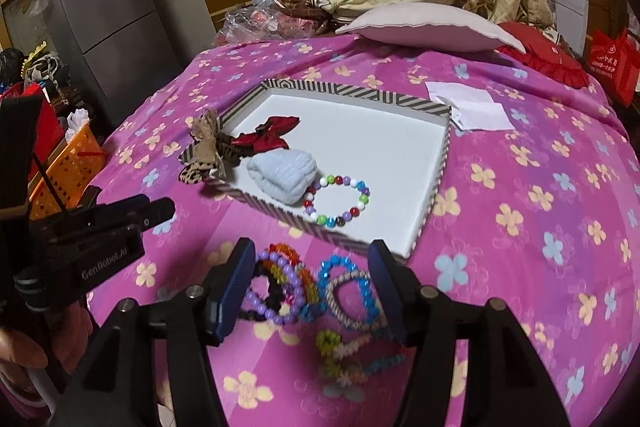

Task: Organize jewelry
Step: 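Move both tools back over the pile of beaded bracelets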

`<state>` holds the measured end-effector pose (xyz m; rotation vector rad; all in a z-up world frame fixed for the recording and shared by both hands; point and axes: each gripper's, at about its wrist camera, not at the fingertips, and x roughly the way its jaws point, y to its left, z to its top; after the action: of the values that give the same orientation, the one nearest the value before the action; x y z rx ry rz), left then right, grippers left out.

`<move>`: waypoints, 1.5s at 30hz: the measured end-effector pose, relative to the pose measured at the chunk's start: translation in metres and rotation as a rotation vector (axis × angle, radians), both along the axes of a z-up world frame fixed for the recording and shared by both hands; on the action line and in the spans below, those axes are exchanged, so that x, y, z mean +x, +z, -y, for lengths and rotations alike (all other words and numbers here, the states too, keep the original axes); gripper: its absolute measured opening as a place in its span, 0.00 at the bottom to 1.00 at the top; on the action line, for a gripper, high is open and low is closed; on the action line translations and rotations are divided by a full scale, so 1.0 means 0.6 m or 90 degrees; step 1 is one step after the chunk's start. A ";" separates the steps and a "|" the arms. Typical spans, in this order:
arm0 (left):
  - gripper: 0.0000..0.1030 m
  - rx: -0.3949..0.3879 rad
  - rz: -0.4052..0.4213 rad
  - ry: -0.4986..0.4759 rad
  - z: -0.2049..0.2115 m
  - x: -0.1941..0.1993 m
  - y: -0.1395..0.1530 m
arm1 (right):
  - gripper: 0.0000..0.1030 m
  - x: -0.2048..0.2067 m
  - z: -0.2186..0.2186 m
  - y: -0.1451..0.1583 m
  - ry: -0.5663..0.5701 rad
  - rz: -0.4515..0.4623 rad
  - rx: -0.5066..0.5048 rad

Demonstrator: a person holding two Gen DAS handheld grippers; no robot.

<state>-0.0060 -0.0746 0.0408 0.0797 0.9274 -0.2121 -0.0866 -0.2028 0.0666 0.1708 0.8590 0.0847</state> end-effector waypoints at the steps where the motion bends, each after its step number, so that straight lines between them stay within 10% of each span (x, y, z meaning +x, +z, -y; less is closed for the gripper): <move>1: 0.50 0.001 -0.001 0.001 -0.001 -0.008 -0.002 | 0.61 -0.006 0.000 -0.001 -0.001 -0.001 0.000; 45: 0.50 -0.044 -0.118 0.032 -0.026 -0.039 -0.079 | 0.56 -0.062 0.051 -0.075 -0.028 -0.057 -0.023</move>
<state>-0.0295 -0.0592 -0.0066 -0.0272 1.1037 -0.2073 -0.1238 -0.2336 0.0218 0.1604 0.9451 0.0212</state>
